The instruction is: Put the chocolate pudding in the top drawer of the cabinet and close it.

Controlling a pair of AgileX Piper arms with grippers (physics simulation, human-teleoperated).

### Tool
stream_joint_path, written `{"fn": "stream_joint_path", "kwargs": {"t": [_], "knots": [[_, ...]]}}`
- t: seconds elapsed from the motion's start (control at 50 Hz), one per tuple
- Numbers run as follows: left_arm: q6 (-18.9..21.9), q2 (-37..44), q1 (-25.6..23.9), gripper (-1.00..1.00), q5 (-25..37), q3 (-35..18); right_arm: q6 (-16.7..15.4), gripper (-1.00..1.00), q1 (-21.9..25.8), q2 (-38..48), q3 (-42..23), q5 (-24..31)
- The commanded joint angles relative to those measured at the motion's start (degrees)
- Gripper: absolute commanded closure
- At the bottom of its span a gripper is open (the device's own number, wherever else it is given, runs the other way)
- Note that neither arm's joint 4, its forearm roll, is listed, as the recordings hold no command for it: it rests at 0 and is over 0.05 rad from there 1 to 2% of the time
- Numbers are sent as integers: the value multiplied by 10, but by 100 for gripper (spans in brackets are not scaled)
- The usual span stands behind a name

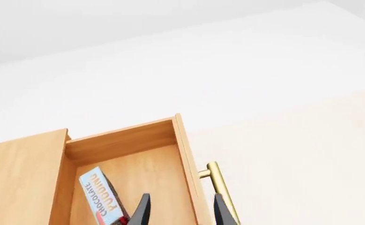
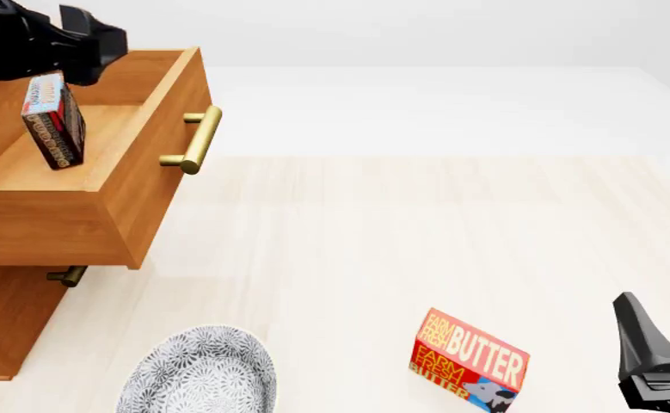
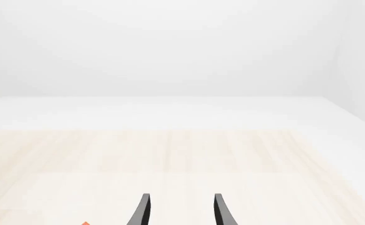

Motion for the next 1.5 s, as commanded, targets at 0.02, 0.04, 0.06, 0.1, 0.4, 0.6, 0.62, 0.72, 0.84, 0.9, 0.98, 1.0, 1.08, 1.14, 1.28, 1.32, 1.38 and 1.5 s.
{"fn": "stream_joint_path", "kwargs": {"t": [0.02, 0.04, 0.06, 0.1, 0.4, 0.6, 0.62, 0.72, 0.84, 0.9, 0.98, 1.0, 1.08, 1.14, 1.28, 1.32, 1.38, 1.5], "knots": [[-23, 44, -51, -100, 33, -54, 0, -100, 0, 0, 0, 0], [-23, 48, -56, -100, 34, -57, 0, -100, 0, 0, 0, 0], [-23, 48, -56, -100, 34, -57, 0, -100, 0, 0, 0, 0], [-35, 60, -70, -100, 38, -64, 0, -100, 0, 0, 0, 0], [-59, 99, -118, -100, 33, -87, 0, -100, 0, 0, 0, 0], [-85, 129, -139, -100, 39, -112, 0, -100, 0, 0, 0, 0], [-84, 132, -142, -100, 39, -113, 0, -100, 0, 0, 0, 0], [-116, 150, -166, -100, 36, -109, 0, -100, 0, 0, 0, 0], [-131, 167, -178, -100, 36, -134, 0, -100, 0, 0, 0, 0], [-140, 179, -192, -100, 28, -134, 0, -100, 0, 0, 0, 0], [-150, 189, -201, -100, 20, -140, 0, -100, 0, 0, 0, 0], [-158, 196, -210, -100, 17, -141, 0, -100, 0, 0, 0, 0], [-168, 215, -227, -100, 12, -148, 0, -100, 0, 0, 0, 0], [-173, 223, -233, -100, 11, -147, 0, -100, 0, 0, 0, 0], [-181, 237, -236, -100, 19, -159, 0, -100, 0, 0, 0, 0], [-183, 240, -238, -100, 18, -161, 0, -100, 0, 0, 0, 0], [-196, 240, -240, -100, 7, -148, 0, -100, 0, 0, 0, 0], [-212, 241, -242, -100, -6, -138, 0, -100, 0, 0, 0, 0]]}}
